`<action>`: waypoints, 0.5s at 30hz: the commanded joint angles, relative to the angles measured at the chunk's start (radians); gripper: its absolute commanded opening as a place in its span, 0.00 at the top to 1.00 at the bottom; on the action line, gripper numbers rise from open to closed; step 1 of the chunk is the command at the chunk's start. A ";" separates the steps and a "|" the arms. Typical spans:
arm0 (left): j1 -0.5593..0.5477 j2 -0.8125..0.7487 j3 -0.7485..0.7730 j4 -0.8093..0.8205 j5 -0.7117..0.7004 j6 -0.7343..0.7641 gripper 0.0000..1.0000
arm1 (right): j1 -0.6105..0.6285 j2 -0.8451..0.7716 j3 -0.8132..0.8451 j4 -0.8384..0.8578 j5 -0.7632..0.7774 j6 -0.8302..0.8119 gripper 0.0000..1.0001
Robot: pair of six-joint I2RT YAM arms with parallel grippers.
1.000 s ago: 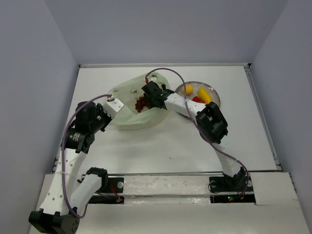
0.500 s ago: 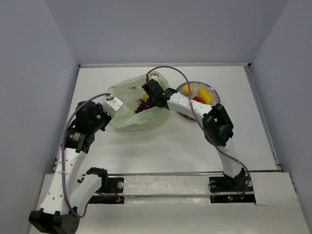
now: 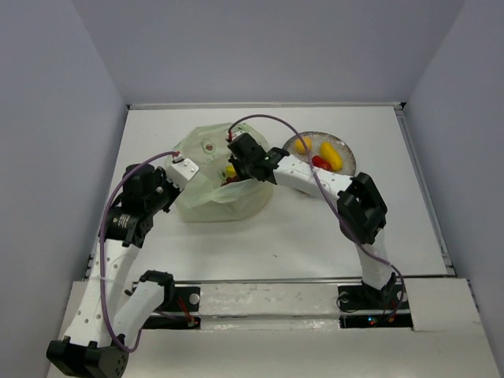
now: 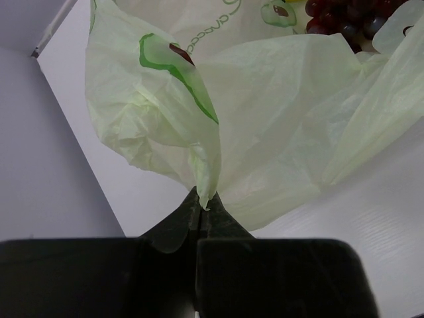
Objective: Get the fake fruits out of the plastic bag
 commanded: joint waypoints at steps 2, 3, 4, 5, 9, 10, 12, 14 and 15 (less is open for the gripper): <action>-0.006 0.002 -0.008 0.004 -0.001 0.003 0.92 | 0.055 -0.065 0.038 0.068 0.048 -0.053 0.99; -0.006 0.010 -0.002 0.016 0.003 -0.015 0.92 | 0.055 -0.073 0.010 0.098 0.051 -0.048 0.99; -0.006 0.014 0.006 0.022 0.002 -0.027 0.92 | 0.055 -0.084 -0.008 0.115 0.061 -0.038 0.99; -0.006 0.017 0.027 0.033 0.003 -0.043 0.92 | 0.055 -0.112 -0.032 0.132 0.076 -0.030 0.99; -0.006 0.052 0.080 0.139 -0.032 -0.130 0.92 | 0.055 -0.180 -0.155 0.284 0.166 0.002 0.99; -0.006 0.068 0.093 0.154 -0.038 -0.139 0.92 | 0.055 -0.176 -0.157 0.296 0.171 -0.014 0.99; -0.006 0.124 0.145 0.200 -0.050 -0.155 0.94 | 0.032 -0.110 -0.062 0.292 0.185 -0.056 0.99; -0.006 0.155 0.217 0.235 -0.057 -0.164 0.96 | 0.003 -0.049 0.048 0.290 0.186 -0.076 0.99; -0.006 0.174 0.244 0.240 -0.054 -0.162 0.97 | 0.003 -0.036 0.079 0.287 0.190 -0.082 0.99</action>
